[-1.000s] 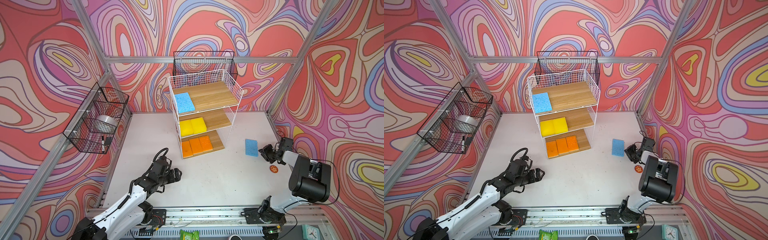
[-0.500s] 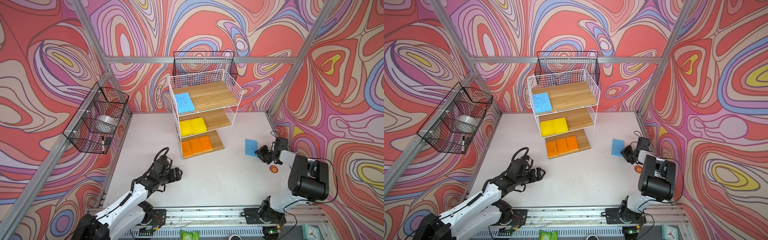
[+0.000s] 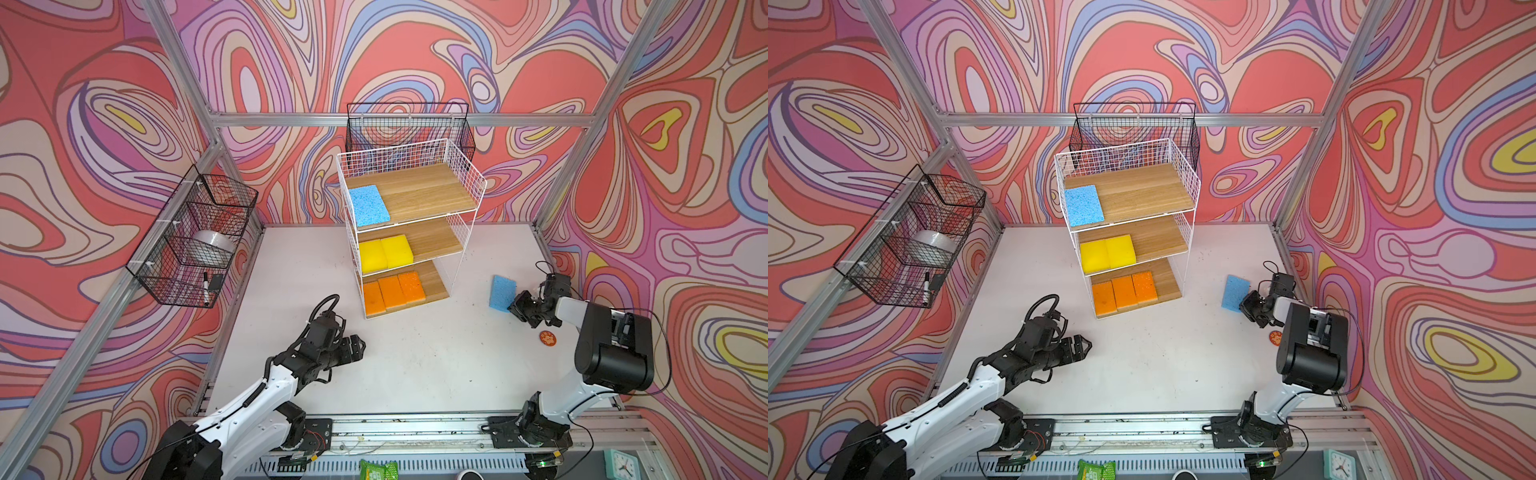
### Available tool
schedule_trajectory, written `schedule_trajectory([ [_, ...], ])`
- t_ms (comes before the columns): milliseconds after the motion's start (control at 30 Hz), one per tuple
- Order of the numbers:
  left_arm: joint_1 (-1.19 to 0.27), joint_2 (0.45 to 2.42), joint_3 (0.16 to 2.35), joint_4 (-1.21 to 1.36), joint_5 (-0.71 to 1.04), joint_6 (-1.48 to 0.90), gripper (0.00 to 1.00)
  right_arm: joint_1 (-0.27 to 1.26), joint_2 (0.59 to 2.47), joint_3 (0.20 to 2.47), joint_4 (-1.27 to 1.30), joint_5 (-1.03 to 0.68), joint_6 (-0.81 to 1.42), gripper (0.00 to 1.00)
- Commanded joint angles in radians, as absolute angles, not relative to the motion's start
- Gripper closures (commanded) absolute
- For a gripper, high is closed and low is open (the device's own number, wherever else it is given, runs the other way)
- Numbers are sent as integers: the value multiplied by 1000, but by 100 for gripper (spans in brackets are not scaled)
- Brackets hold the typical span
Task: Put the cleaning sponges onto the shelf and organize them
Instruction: 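Close the right gripper on the blue sponge's edge and tilt it up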
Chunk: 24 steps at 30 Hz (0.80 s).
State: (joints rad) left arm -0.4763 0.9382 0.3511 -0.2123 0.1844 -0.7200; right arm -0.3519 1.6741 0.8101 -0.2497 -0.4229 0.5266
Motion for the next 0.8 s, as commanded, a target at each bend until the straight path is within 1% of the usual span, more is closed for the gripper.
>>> schedule_trajectory([
  [0,-474,943,365,-192,196,-737,12,-346,1670,830,-282,-400,520,98],
  [100,-475,942,380,-208,201,-733,12,-346,1621,835,-293,-406,524,100],
  [400,-474,901,445,-316,182,-720,12,-345,1434,810,-293,-465,570,100],
  [767,-474,822,612,-501,139,-673,12,-345,1117,811,-311,-593,715,100],
])
